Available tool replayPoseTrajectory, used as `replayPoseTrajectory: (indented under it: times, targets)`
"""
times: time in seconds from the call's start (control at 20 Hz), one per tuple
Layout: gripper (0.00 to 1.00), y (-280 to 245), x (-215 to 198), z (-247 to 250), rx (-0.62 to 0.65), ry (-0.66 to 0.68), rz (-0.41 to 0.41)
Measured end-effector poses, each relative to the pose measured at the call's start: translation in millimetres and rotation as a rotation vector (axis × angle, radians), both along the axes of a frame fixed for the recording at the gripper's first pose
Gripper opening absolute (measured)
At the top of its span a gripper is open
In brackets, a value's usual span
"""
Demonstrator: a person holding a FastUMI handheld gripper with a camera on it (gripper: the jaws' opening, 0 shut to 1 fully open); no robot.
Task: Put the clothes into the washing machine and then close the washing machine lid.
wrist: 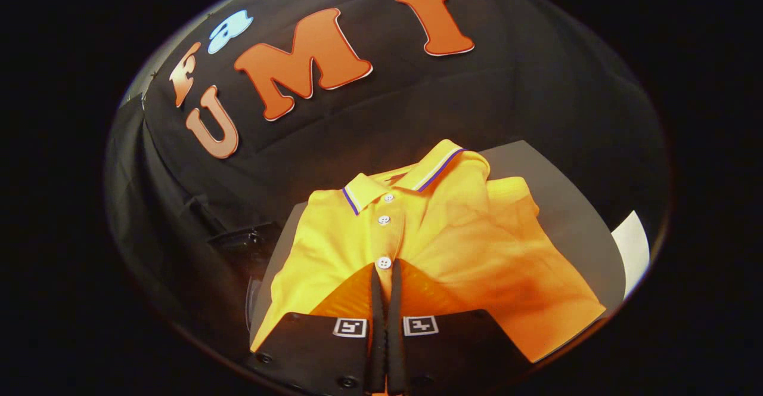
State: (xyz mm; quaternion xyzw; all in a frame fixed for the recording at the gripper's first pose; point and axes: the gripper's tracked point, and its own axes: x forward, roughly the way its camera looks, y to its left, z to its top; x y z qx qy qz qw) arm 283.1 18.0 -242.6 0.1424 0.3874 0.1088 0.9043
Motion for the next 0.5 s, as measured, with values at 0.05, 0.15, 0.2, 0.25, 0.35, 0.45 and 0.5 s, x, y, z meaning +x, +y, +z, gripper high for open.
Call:
replayPoseTrajectory:
  times: [0.05,0.15,0.2,0.25,0.35,0.45,0.5]
  targets:
    - [0.09,1,-2,0,0.02,-0.011,0.002]
    - [0.09,3,0,0,0.018,-0.055,0.029]
    - [0.09,4,3,2,0.011,-0.094,0.037]
    - [0.09,5,5,4,0.003,-0.129,0.043]
    - [0.09,6,7,14,-0.008,-0.214,0.054]
    - [0.09,9,11,33,0.005,-0.312,0.061]
    - [0.08,10,13,43,0.009,-0.356,0.067]
